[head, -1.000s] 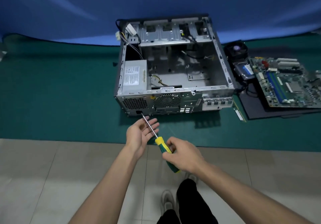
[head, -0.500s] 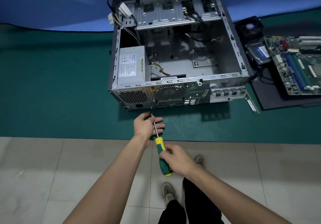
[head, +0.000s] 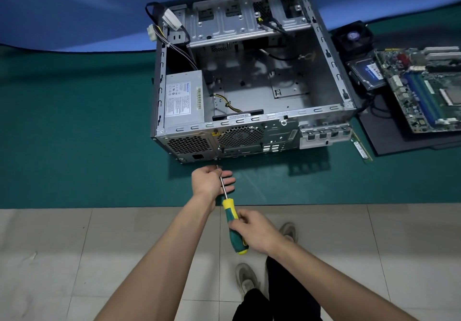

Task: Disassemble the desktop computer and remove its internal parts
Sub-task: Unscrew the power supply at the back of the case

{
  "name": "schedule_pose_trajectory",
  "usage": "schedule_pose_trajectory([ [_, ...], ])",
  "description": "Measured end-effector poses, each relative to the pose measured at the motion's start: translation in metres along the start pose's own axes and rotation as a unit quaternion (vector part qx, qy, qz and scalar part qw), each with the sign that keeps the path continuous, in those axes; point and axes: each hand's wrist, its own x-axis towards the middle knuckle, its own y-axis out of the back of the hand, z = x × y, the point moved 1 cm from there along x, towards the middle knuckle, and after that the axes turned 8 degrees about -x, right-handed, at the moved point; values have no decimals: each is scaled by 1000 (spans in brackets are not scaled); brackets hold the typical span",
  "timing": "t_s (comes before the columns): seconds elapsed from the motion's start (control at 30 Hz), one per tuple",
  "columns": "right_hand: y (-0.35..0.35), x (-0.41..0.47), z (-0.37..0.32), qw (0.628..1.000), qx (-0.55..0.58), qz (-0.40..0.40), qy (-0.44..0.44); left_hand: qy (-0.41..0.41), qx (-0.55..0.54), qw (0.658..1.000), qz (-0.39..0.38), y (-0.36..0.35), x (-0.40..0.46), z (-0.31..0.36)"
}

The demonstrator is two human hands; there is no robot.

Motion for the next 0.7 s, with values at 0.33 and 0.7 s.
schedule_pose_trajectory([
  [0.33,-3,-1,-1,999,45,-7,8,1,18,1000,7,-2,4,0],
  [0.7,-1,-4,-6,997,79,-24,-10,-2,45,999,7,0,6,2],
])
